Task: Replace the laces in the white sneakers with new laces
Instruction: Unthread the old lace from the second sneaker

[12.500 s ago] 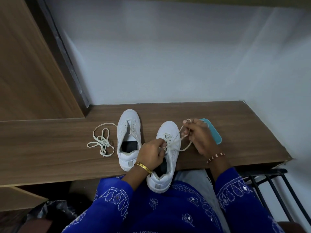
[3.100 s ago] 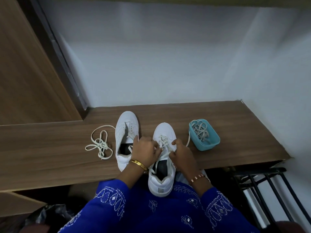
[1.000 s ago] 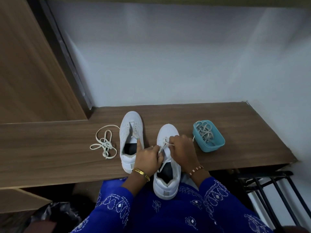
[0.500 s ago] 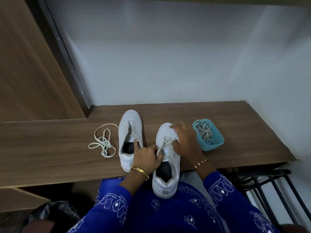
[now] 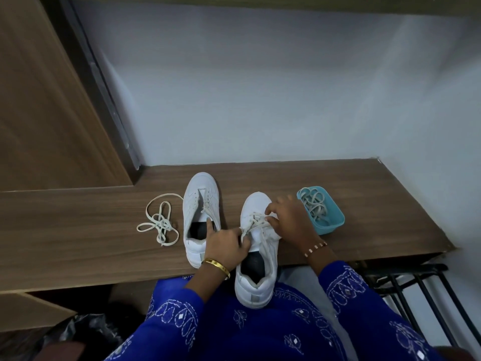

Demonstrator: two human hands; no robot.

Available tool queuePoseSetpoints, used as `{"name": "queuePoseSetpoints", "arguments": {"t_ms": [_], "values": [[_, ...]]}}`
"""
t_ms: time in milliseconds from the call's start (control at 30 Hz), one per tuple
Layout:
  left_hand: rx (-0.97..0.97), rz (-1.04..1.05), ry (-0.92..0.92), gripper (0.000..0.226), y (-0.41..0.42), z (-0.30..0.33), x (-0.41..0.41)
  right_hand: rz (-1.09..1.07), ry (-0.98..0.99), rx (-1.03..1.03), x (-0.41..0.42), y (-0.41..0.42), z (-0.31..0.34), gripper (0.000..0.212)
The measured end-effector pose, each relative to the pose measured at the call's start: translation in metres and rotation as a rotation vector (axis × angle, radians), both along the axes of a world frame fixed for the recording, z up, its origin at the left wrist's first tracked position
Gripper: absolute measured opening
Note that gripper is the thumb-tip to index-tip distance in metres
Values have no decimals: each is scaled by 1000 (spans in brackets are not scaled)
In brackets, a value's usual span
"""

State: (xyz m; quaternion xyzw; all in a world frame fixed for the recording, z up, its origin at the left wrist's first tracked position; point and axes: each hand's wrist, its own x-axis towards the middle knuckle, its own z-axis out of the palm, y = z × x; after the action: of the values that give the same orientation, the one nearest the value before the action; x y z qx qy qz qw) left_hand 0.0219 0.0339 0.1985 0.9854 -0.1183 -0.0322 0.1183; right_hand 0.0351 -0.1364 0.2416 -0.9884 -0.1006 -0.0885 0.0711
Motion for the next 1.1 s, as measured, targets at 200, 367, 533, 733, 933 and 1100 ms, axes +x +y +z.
{"name": "queuePoseSetpoints", "arguments": {"t_ms": [200,367,533,733,933,1100], "values": [[1,-11,-19,75,2,-1,-2,72,157,-49,-8,19,-12,26],[8,-3,5,66,1,3,-2,37,16,-203,-7,27,-18,25],[-25,24,34,68,-1,5,-1,18,-171,-197,-6,26,-18,11],[-65,29,43,40,-1,8,0,12,-253,-182,3,16,-18,17],[-66,28,17,41,1,3,0,-82,-267,146,4,-11,4,14],[-75,28,9,40,1,5,0,73,145,250,-23,-1,-8,17]]}}
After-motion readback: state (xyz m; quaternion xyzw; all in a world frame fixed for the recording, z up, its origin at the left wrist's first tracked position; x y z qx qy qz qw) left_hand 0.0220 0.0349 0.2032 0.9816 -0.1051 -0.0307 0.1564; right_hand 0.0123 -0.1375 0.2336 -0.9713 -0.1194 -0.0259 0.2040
